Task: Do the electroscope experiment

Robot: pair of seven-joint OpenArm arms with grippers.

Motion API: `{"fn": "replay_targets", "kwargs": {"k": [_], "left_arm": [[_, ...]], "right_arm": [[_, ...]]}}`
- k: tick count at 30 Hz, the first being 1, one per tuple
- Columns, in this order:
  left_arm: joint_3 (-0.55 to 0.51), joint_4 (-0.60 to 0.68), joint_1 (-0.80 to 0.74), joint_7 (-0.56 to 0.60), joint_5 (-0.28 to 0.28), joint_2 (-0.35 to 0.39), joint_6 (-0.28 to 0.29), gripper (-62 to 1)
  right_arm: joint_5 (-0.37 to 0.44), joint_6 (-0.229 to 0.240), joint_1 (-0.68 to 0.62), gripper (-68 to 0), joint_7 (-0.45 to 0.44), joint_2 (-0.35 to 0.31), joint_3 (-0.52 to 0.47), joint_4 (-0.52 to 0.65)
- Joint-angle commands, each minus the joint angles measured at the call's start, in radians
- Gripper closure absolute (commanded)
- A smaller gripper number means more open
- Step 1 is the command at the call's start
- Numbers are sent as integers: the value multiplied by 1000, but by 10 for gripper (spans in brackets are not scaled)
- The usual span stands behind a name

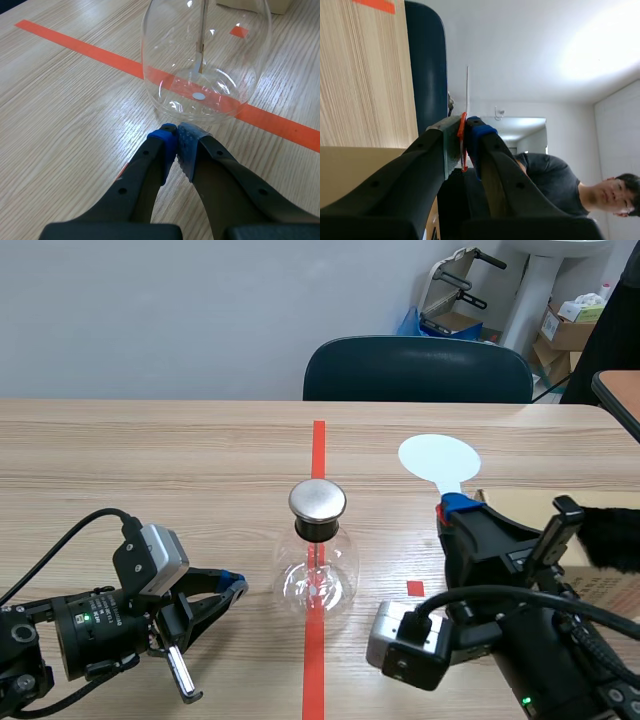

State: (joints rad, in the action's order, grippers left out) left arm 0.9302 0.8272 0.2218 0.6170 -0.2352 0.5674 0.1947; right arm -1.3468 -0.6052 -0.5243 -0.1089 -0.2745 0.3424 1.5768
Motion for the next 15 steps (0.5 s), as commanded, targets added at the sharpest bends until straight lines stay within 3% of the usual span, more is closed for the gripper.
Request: {"fn": "replay_targets", "kwargs": {"k": [1,15], "left_arm": [[1,23,5,13,-7,-5,2,-31],[1,23,5,13,-7,-5,2,-31]], "right_arm": [[-4,-8,9,-6,-24,-3,-3,18],[-12,-4,10,-6,-320,-3,-3,18]]}}
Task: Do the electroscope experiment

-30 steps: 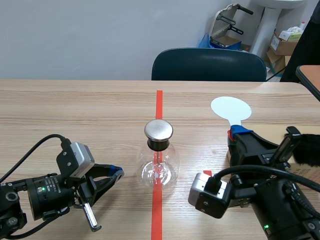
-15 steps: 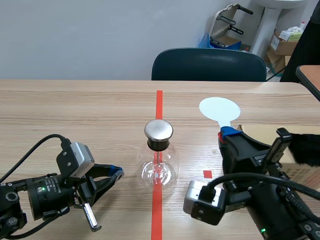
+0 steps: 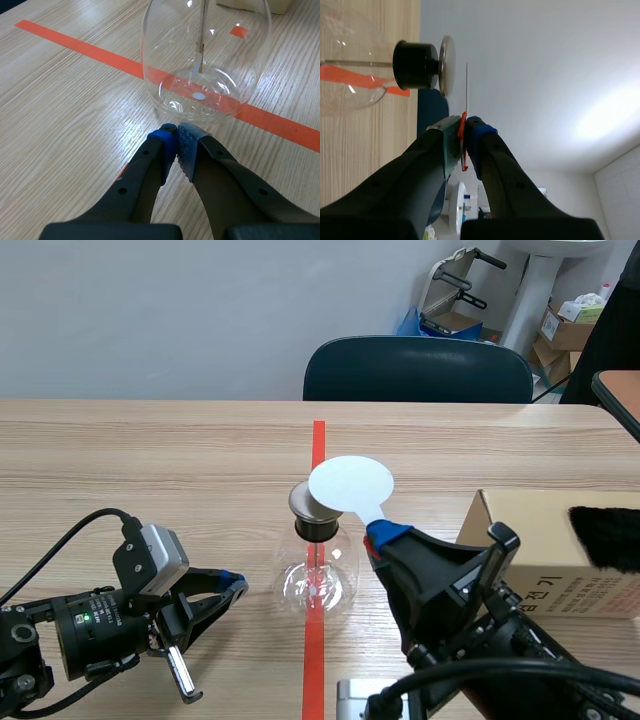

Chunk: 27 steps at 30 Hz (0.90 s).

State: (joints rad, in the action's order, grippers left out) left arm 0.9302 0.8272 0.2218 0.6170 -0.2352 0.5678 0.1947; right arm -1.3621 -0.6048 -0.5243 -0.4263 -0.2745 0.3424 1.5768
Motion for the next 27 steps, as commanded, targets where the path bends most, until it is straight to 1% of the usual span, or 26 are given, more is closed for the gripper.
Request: {"fn": "replay_targets", "kwargs": {"k": [1,6,9,23,27], "left_arm": [[1,23,5,13,-7,-5,2,-31],[1,23,5,13,-7,-5,2,-31],[1,23,5,13,-7,-5,2,-31],[1,23,5,13,-7,-5,2,-31],[1,23,5,13,-7,-5,2,-31]], "right_arm": [[3,-4,10,-6,-17,-3,-3,18],[3,-4,10,-6,-74,-3,-3,18],[3,-4,10,-6,-82,-2,-3,18],[0,-4,10,-6,-79,-3,-3,18],[0,-4,10,-6,-31,-3,-3,18]]}}
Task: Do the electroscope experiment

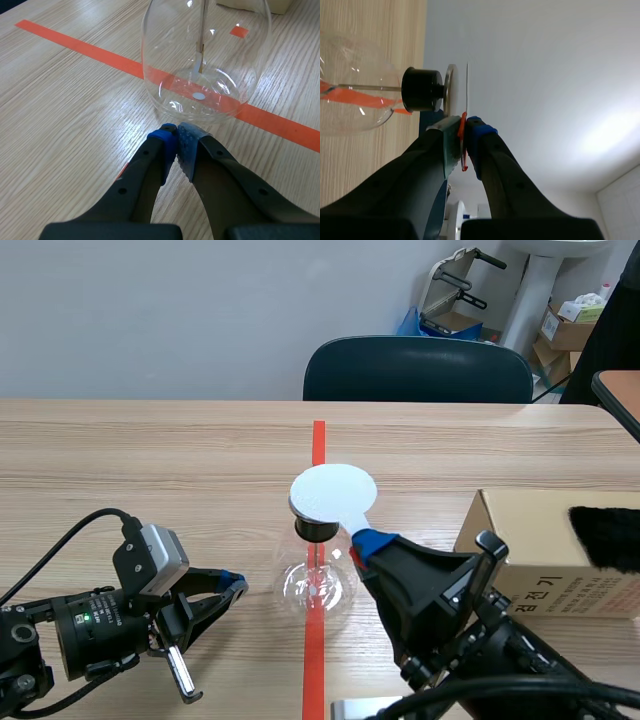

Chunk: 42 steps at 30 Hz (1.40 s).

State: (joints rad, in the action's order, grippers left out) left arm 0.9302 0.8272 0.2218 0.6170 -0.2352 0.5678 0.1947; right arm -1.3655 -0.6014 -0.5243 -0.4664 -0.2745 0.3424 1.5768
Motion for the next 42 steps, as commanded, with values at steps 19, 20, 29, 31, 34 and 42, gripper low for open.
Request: {"fn": "replay_targets", "kwargs": {"k": [19,20,29,31,34,42], "left_arm": [[1,23,5,13,-7,-5,2,-31],[1,23,5,13,-7,-5,2,-31],[1,23,5,13,-7,-5,2,-31],[1,23,5,13,-7,-5,2,-31],[1,23,5,13,-7,-5,2,-31],[1,23,5,13,-7,-5,2,-31]], "right_arm": [[3,-8,9,-6,520,-3,-3,18],[3,-8,9,-6,542,-3,-3,18],[3,-7,9,-6,633,-5,-3,18],[3,-7,9,-6,620,-5,-3,18],[3,-7,9,-6,578,-5,-3,18],[3,-7,9,-6,388,-5,-3,18]]}}
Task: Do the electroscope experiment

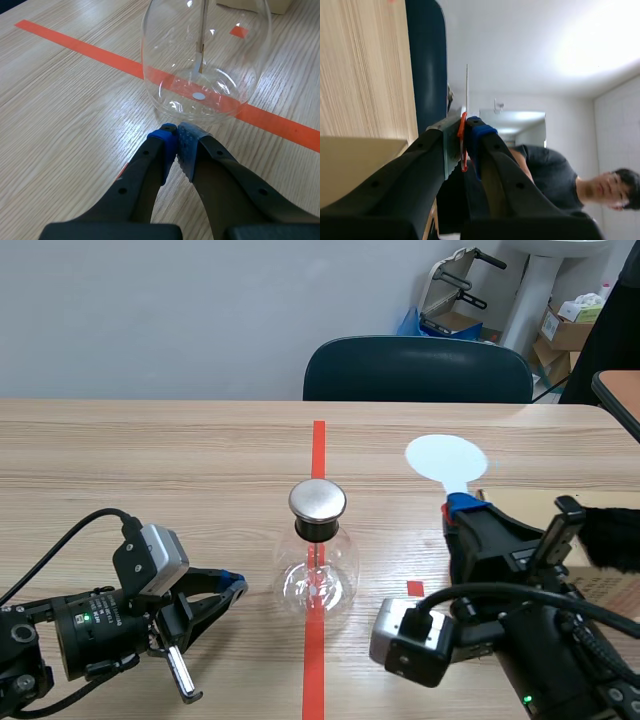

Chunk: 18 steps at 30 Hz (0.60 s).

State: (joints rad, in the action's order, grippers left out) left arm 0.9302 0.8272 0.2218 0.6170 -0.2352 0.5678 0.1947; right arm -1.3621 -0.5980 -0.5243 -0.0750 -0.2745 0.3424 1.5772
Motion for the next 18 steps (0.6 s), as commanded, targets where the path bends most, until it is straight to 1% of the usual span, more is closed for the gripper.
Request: {"fn": "replay_targets", "kwargs": {"k": [1,10,18], "left_arm": [[1,23,5,13,-7,-5,2,-31],[1,23,5,13,-7,-5,2,-31],[1,23,5,13,-7,-5,2,-31]], "right_arm": [[0,-10,9,-6,-30,-5,-3,18],[0,-7,10,-6,-253,-5,-3,18],[0,-7,10,-6,-384,-5,-3,18]]}}
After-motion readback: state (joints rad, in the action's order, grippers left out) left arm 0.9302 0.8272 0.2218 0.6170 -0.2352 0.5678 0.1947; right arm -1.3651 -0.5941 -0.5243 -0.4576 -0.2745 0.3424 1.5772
